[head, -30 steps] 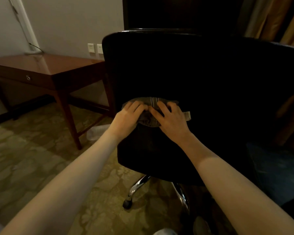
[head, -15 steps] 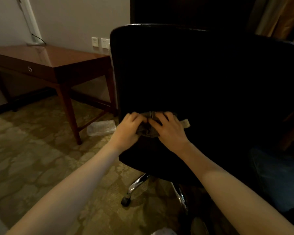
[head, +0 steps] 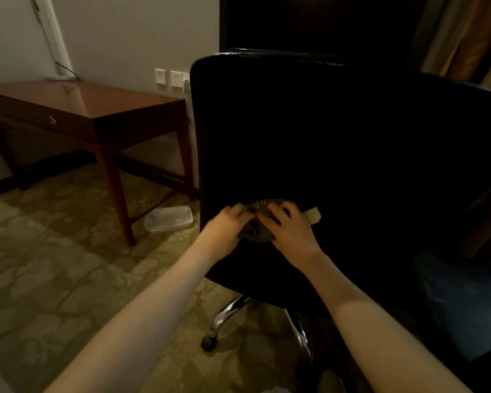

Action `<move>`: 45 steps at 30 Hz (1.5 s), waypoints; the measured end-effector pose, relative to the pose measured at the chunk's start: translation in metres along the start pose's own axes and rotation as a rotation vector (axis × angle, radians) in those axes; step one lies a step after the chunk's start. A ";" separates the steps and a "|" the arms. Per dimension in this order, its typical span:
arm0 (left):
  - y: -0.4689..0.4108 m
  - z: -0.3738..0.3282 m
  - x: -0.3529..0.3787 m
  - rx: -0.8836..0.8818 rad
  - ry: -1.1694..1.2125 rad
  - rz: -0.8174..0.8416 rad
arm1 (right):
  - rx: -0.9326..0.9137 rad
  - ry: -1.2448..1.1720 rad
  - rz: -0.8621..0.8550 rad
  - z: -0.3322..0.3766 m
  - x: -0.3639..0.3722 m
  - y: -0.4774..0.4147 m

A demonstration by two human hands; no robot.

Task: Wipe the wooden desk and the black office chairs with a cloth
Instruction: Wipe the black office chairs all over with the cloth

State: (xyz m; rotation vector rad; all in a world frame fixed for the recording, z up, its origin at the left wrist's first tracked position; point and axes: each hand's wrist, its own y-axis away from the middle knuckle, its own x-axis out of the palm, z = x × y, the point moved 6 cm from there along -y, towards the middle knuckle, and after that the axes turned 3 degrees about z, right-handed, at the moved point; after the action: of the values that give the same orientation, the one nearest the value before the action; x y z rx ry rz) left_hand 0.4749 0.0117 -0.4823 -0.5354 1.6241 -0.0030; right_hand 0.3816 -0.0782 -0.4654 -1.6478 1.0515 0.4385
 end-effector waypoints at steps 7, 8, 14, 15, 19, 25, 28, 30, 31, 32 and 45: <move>0.030 0.001 0.022 -0.060 -0.067 0.134 | 0.109 -0.185 0.502 0.031 0.027 0.022; 0.031 0.003 0.009 -0.029 -0.046 0.054 | 0.097 -0.170 0.369 0.031 0.014 0.011; 0.040 0.029 -0.064 0.047 -0.007 -0.423 | -0.025 -0.006 -0.144 0.031 -0.024 -0.046; 0.040 0.035 -0.069 -0.006 0.024 -0.459 | -0.037 0.037 -0.153 0.031 -0.023 -0.053; 0.025 0.052 -0.052 -0.152 0.117 -0.388 | -0.121 0.188 -0.133 0.033 0.000 -0.054; 0.021 0.052 0.017 -0.197 0.235 -0.268 | -0.246 0.178 -0.103 0.032 0.035 -0.020; 0.019 0.050 0.059 -0.222 0.258 -0.126 | -0.254 0.197 0.022 0.035 0.063 0.010; 0.016 0.042 0.088 -0.238 0.173 0.069 | -0.262 0.177 0.135 0.041 0.081 0.032; 0.016 0.037 0.100 -0.237 0.108 0.169 | -0.250 0.171 0.209 0.045 0.088 0.041; 0.017 0.032 0.110 -0.232 0.062 0.246 | -0.228 0.157 0.270 0.047 0.093 0.048; 0.049 0.077 -0.035 -0.239 0.072 -0.452 | -0.250 0.074 -0.289 0.073 0.004 -0.075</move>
State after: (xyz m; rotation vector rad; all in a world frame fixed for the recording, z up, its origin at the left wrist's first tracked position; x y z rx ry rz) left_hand 0.5320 0.0910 -0.4753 -1.0889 1.5503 -0.1677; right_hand 0.4609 -0.0114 -0.4501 -2.0173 0.8175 0.3285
